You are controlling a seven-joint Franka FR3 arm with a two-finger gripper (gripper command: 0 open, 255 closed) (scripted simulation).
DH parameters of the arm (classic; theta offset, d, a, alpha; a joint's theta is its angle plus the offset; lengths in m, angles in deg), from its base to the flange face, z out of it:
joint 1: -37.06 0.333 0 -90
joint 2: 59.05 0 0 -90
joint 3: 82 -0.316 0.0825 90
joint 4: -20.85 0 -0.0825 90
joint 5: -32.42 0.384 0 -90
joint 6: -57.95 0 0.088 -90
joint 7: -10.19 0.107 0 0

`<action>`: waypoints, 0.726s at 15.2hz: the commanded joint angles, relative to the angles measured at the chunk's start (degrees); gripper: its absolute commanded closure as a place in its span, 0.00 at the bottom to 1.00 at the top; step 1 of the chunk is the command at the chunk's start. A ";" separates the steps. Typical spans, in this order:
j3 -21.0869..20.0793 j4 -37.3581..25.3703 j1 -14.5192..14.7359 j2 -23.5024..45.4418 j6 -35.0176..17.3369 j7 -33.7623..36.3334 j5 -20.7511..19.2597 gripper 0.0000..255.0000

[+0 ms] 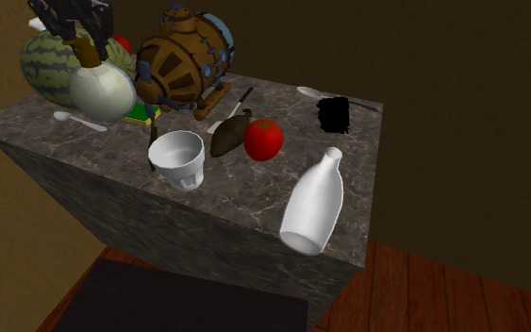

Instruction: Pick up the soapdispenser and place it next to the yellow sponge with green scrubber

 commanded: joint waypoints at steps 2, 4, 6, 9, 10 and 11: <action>-1.72 -2.66 2.40 3.10 -0.76 4.19 -0.54 1.00; -2.64 -4.85 3.92 5.36 -0.96 6.65 -1.03 1.00; -3.48 -7.40 5.50 7.85 -1.00 9.07 -1.62 1.00; -4.53 -11.99 8.03 12.02 -0.71 12.59 -2.67 1.00; -4.82 -13.74 8.92 13.53 -0.50 13.73 -3.06 1.00; -5.08 -15.63 9.84 15.11 -0.24 14.85 -3.46 1.00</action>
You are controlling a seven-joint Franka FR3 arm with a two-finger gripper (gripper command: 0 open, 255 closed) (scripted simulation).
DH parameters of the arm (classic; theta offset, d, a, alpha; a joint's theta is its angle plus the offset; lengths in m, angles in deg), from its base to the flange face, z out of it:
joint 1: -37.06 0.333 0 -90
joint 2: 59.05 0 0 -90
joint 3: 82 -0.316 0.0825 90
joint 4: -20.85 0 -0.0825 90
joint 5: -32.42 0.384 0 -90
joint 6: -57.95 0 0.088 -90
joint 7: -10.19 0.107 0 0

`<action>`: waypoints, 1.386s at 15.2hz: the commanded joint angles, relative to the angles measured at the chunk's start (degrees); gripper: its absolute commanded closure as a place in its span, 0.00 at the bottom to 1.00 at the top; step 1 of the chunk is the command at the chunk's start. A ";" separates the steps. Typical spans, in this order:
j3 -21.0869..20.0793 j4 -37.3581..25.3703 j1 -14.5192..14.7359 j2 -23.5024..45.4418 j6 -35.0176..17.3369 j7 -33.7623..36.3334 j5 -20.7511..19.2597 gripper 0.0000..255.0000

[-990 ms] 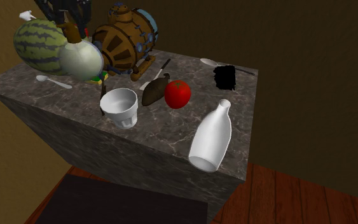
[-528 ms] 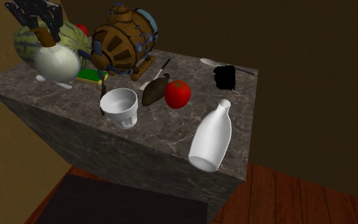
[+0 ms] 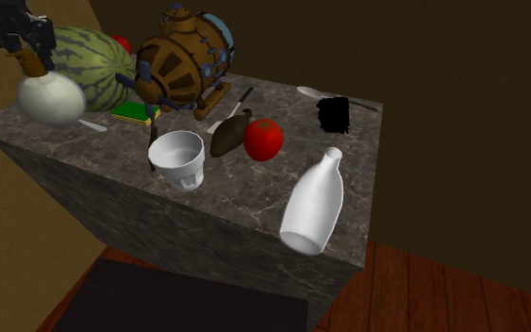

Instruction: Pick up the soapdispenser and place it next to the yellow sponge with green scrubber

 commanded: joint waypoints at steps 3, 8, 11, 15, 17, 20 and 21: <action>-0.71 -5.66 2.89 5.04 0.45 3.46 -1.25 1.00; -0.63 -1.99 2.75 5.17 -3.33 3.30 -1.26 1.00; -0.58 -0.05 2.69 5.42 -5.51 3.22 -1.30 1.00; -0.51 2.26 2.65 5.94 -8.33 3.14 -1.40 1.00; -0.46 3.34 2.64 6.26 -9.72 3.11 -1.46 1.00; -0.43 4.06 2.64 6.56 -10.73 3.09 -1.51 1.00; -0.43 4.05 2.64 6.56 -10.73 3.09 -1.51 1.00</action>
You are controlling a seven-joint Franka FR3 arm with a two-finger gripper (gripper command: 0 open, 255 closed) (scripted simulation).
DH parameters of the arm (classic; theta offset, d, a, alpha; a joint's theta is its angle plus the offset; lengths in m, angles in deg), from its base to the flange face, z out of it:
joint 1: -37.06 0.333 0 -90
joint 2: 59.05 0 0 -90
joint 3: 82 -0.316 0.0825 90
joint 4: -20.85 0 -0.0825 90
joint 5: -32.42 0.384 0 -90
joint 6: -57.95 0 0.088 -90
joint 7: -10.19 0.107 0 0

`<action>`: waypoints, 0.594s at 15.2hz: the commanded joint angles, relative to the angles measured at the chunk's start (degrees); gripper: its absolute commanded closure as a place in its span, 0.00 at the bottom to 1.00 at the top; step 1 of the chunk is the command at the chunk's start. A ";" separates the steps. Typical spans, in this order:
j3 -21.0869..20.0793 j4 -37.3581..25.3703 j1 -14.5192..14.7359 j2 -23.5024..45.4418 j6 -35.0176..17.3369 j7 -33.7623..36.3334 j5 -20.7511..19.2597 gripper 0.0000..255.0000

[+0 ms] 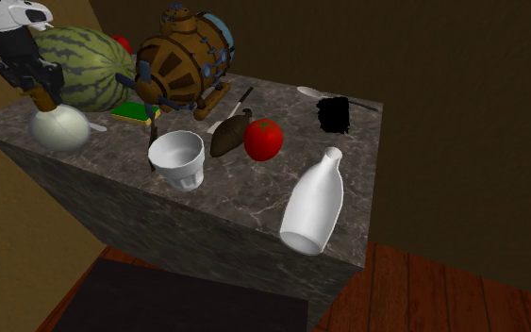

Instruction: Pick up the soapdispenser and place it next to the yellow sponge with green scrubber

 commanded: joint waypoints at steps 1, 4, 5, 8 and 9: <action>0.00 0.12 -0.01 -0.03 -0.15 -0.01 0.00 1.00; 0.00 0.12 -0.01 -0.03 -0.15 -0.01 0.00 1.00; 0.00 0.12 -0.01 -0.03 -0.15 -0.01 0.00 1.00; 0.00 0.12 -0.01 -0.02 -0.16 -0.01 0.00 0.00; 0.00 0.11 -0.01 -0.02 -0.16 -0.01 0.00 0.00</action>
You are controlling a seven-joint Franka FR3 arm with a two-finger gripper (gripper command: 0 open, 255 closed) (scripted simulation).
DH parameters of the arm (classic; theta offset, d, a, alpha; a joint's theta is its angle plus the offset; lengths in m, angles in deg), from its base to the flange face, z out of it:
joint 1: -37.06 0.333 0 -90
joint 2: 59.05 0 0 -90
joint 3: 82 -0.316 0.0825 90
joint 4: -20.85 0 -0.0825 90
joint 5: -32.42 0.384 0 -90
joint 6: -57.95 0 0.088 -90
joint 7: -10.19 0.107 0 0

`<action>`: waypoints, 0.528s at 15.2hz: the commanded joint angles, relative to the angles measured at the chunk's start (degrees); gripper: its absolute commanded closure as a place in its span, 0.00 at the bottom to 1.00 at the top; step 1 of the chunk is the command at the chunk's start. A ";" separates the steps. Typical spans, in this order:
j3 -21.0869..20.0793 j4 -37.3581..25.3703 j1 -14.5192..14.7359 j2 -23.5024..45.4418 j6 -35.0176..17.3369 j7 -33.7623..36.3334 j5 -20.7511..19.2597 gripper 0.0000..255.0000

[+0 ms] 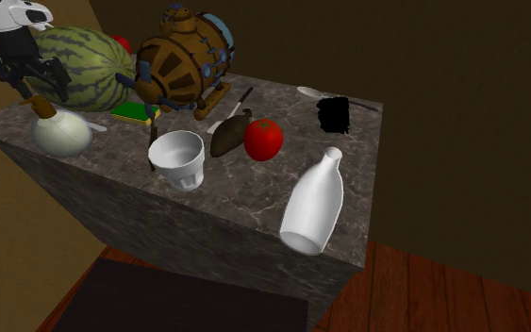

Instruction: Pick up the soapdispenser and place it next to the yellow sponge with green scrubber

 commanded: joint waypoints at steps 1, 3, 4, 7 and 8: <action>0.00 0.00 0.00 0.00 0.00 0.00 0.00 0.00; -0.03 -1.32 -0.06 -0.42 1.73 -0.06 0.09 0.00; -0.06 -2.76 -0.10 -0.75 3.50 -0.10 0.16 0.00; -0.09 -5.63 -0.14 -1.14 6.75 -0.16 0.25 0.00; -0.09 -5.62 -0.14 -1.14 6.75 -0.16 0.25 0.00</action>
